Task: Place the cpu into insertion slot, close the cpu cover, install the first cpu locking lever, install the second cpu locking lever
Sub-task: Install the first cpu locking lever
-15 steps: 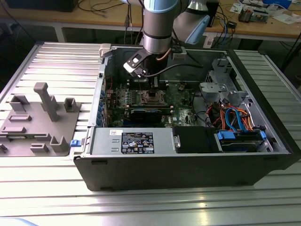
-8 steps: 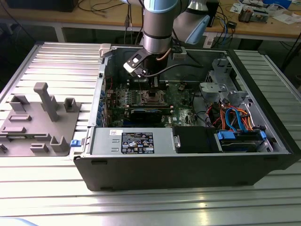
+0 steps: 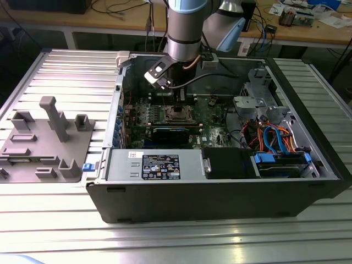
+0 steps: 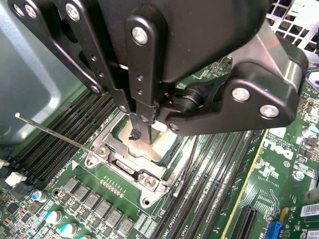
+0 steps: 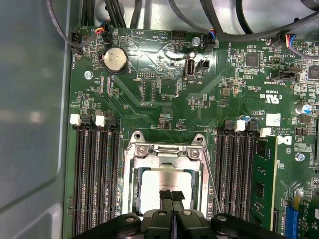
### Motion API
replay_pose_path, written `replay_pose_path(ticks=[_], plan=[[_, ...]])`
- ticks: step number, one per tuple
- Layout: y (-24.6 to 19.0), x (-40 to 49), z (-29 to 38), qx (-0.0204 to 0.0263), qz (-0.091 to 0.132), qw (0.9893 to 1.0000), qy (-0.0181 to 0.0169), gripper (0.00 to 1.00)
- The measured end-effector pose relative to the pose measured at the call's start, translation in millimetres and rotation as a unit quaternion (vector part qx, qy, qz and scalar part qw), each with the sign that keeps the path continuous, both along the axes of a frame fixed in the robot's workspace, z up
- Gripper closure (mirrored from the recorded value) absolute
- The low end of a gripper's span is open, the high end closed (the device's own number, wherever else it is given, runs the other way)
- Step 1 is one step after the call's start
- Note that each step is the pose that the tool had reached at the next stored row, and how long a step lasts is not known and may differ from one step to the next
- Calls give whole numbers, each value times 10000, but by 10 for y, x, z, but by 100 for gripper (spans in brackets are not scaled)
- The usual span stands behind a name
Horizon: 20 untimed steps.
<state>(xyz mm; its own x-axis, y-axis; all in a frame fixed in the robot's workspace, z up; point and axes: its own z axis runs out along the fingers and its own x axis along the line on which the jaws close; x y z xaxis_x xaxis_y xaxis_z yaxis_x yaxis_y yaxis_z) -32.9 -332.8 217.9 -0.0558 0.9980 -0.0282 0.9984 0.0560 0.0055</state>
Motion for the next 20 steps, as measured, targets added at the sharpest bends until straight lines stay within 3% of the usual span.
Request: replay_pose_path(ticks=[11, 20], plan=[[0, 0, 134, 10, 0, 10000, 0, 89], [0, 0, 153, 25, 0, 10000, 0, 89]])
